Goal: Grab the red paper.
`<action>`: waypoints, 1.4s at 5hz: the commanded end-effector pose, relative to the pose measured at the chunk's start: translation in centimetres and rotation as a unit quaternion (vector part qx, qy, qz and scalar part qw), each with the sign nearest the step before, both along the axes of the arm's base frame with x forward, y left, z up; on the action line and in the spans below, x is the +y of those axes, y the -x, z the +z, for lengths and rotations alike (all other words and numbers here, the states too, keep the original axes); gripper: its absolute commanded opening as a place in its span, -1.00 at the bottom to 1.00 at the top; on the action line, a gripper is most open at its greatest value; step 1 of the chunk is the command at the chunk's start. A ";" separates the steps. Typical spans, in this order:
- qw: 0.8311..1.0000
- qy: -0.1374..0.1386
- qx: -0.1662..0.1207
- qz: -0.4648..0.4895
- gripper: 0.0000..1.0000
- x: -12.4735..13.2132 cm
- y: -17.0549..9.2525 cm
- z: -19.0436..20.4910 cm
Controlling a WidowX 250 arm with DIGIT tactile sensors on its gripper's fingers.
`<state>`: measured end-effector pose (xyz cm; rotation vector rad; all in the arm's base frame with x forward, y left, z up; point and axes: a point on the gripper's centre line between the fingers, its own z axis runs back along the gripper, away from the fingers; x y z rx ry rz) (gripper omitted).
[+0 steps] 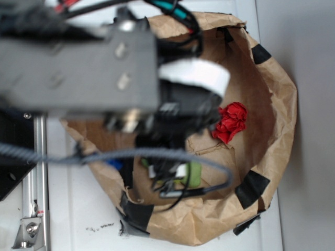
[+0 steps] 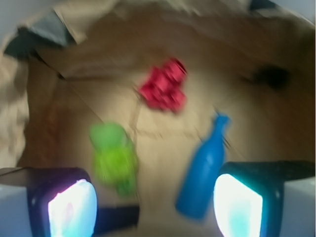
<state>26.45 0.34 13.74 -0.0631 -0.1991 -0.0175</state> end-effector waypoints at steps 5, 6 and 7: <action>0.999 -0.016 -0.008 -0.041 1.00 -0.9 -6.0 -8.8; 0.999 -0.022 0.002 -0.040 1.00 -0.4 -5.2 -10.3; 0.999 -0.027 -0.002 -0.032 -1.00 -0.1 -5.0 -10.8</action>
